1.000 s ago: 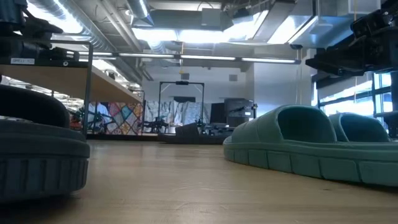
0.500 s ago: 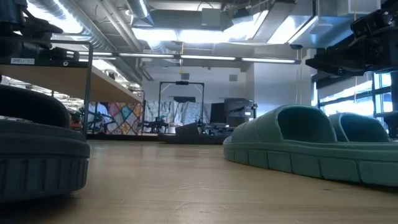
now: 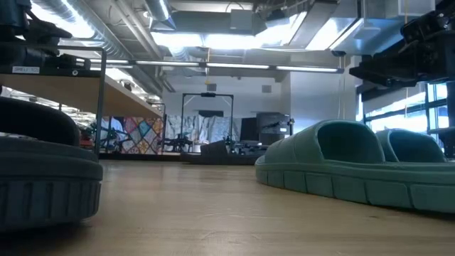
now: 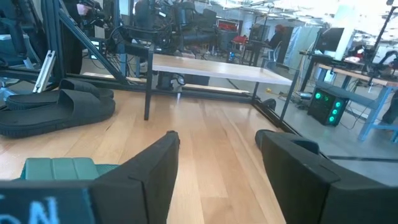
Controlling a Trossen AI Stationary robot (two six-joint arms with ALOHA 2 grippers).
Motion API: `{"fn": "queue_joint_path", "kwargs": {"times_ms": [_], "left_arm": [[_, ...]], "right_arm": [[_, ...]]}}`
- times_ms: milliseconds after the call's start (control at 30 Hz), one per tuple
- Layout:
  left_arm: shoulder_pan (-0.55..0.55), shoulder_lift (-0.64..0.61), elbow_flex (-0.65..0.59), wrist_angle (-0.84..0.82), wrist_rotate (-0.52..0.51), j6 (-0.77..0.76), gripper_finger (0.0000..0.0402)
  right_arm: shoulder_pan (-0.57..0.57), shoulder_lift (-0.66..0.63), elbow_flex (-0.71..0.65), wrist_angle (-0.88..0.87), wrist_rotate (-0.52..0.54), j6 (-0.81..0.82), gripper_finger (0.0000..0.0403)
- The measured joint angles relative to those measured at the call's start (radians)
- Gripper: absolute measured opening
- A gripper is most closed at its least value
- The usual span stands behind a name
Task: Pick and place slides into the shelf
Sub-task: Put the black slipper on the shelf
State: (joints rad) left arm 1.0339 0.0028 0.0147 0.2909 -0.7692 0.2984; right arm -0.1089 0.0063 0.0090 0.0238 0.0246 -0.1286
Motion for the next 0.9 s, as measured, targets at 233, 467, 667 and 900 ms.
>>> {"fn": "queue_joint_path", "kwargs": {"times_ms": [233,467,667,900], "left_arm": [[0.0,0.0,0.0,0.0,0.0,0.0,0.0174],[0.0,0.0,0.0,0.0,0.0,0.0,0.0174],[0.0,0.0,0.0,-0.001,0.0,0.0,0.0174],[0.0,0.0,0.0,-0.002,0.0,-0.001,0.0174]], "right_arm": [[0.0,0.0,0.0,0.004,0.0,0.148,0.0227],[0.0,0.0,0.0,0.001,0.0,0.176,0.0227],[0.0,0.0,0.0,0.001,0.0,0.178,0.0227],[0.0,0.0,0.0,0.0,0.008,0.176,0.0227]]}}
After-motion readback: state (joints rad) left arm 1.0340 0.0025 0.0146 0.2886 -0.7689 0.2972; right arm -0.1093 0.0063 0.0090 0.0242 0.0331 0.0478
